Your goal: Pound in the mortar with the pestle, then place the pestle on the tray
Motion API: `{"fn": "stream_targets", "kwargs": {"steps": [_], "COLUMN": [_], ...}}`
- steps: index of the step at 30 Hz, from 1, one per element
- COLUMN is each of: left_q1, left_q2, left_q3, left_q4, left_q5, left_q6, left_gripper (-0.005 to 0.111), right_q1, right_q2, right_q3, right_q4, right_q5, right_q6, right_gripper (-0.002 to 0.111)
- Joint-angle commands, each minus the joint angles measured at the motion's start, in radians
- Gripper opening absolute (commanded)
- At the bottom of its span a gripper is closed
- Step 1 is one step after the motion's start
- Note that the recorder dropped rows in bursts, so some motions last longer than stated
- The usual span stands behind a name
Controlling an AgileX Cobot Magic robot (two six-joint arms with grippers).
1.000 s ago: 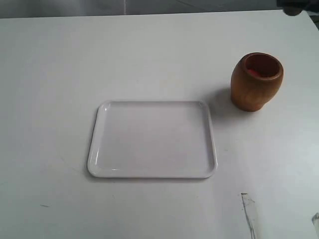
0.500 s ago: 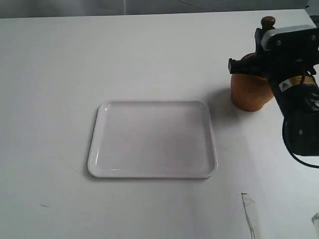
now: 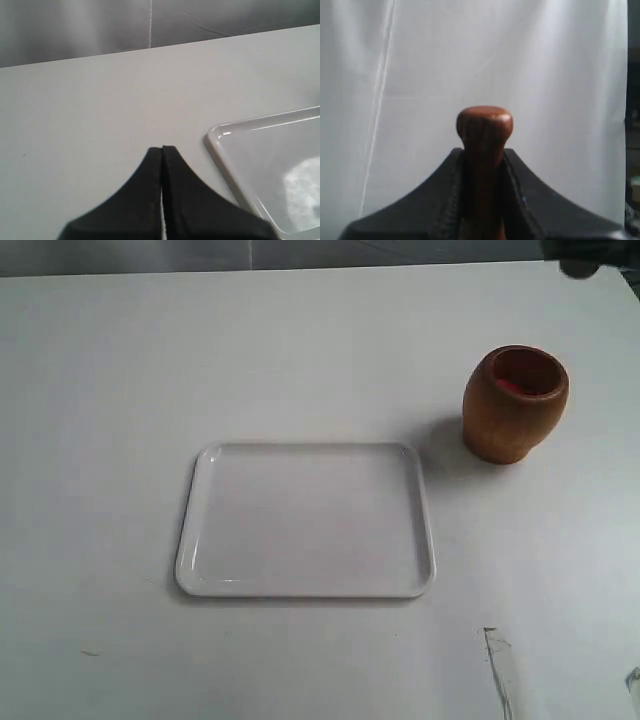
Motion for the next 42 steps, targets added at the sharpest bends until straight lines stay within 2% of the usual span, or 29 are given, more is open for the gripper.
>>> {"fn": "stream_targets", "kwargs": {"steps": [1, 5, 8, 10, 17, 22, 27, 37, 42], "left_q1": [-0.008, -0.008, -0.008, -0.008, -0.008, -0.008, -0.008, -0.008, -0.008], "left_q2": [-0.001, -0.001, -0.001, -0.001, -0.001, -0.001, -0.001, -0.001, -0.001], "left_q3": [0.001, 0.001, 0.001, 0.001, 0.001, 0.001, 0.001, 0.001, 0.001], "left_q4": [-0.007, -0.007, -0.007, -0.007, -0.007, -0.007, -0.007, -0.007, -0.007], "left_q5": [-0.003, -0.003, -0.003, -0.003, -0.003, -0.003, -0.003, -0.003, -0.003], "left_q6": [-0.008, -0.008, -0.008, -0.008, -0.008, -0.008, -0.008, -0.008, -0.008], "left_gripper": [0.0, 0.0, 0.0, 0.0, 0.0, 0.0, 0.0, 0.0, 0.0], "right_q1": [0.0, 0.0, 0.0, 0.0, 0.0, 0.0, 0.0, 0.0, 0.0], "right_q2": [0.239, 0.473, 0.494, 0.442, 0.015, -0.045, 0.062, 0.456, 0.512], "right_q3": [-0.004, -0.004, -0.002, -0.002, -0.008, -0.027, -0.027, -0.027, -0.027], "right_q4": [0.015, 0.059, 0.059, 0.059, -0.041, 0.015, 0.044, 0.074, 0.074], "right_q5": [0.02, -0.022, -0.071, -0.095, -0.095, 0.023, 0.065, 0.026, -0.017], "right_q6": [0.012, 0.051, 0.053, 0.053, 0.047, -0.038, -0.076, -0.021, -0.014], "right_gripper": [0.0, 0.0, 0.0, 0.0, 0.0, 0.0, 0.0, 0.0, 0.0]}}
